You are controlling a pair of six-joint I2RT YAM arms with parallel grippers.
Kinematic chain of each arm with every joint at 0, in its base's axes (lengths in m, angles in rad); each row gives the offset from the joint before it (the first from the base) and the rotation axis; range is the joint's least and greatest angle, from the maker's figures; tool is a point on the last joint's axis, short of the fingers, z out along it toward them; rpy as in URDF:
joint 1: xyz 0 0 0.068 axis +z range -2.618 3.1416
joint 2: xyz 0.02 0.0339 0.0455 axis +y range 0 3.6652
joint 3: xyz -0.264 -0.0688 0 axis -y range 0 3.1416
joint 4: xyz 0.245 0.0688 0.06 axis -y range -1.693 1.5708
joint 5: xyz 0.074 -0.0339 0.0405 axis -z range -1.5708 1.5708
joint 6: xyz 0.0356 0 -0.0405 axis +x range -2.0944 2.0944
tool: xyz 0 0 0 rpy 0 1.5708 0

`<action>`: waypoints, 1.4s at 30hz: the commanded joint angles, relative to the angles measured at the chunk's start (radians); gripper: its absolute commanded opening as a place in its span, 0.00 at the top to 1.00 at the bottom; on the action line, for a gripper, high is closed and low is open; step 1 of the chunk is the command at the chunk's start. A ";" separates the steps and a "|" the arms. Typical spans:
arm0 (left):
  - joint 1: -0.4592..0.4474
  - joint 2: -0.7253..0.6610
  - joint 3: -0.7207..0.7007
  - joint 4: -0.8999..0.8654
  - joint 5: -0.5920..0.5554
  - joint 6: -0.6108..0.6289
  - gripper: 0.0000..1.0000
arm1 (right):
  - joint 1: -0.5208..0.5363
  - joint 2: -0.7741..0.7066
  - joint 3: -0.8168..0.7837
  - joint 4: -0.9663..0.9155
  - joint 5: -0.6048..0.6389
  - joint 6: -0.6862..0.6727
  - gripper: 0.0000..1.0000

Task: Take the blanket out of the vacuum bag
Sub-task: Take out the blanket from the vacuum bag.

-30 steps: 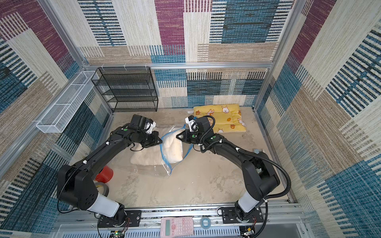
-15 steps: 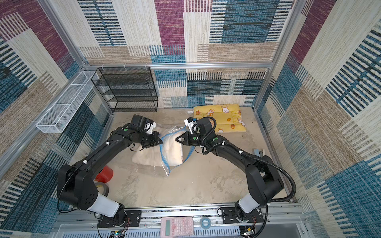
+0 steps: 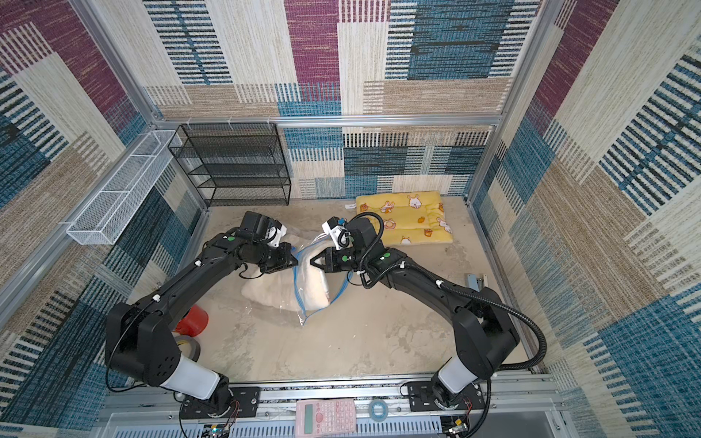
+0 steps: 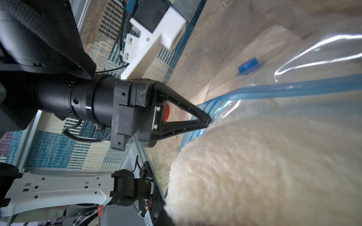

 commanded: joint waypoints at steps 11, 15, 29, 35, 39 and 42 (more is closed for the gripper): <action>0.000 0.001 0.008 0.000 -0.010 0.020 1.00 | -0.118 -0.116 -0.076 0.027 0.099 -0.084 1.00; 0.001 0.001 0.008 0.000 -0.011 0.021 1.00 | -0.123 -0.151 -0.086 0.017 0.124 -0.109 1.00; 0.000 0.001 0.008 -0.002 -0.016 0.021 1.00 | -0.130 -0.266 -0.134 0.008 0.157 -0.119 1.00; 0.001 0.001 0.008 -0.001 -0.016 0.020 1.00 | -0.132 -0.308 -0.145 -0.013 0.152 -0.140 1.00; 0.001 0.004 0.009 -0.002 -0.014 0.021 1.00 | -0.132 -0.341 -0.148 -0.016 0.145 -0.151 1.00; 0.001 0.005 0.009 -0.002 -0.015 0.021 1.00 | -0.132 -0.360 -0.150 -0.015 0.143 -0.160 1.00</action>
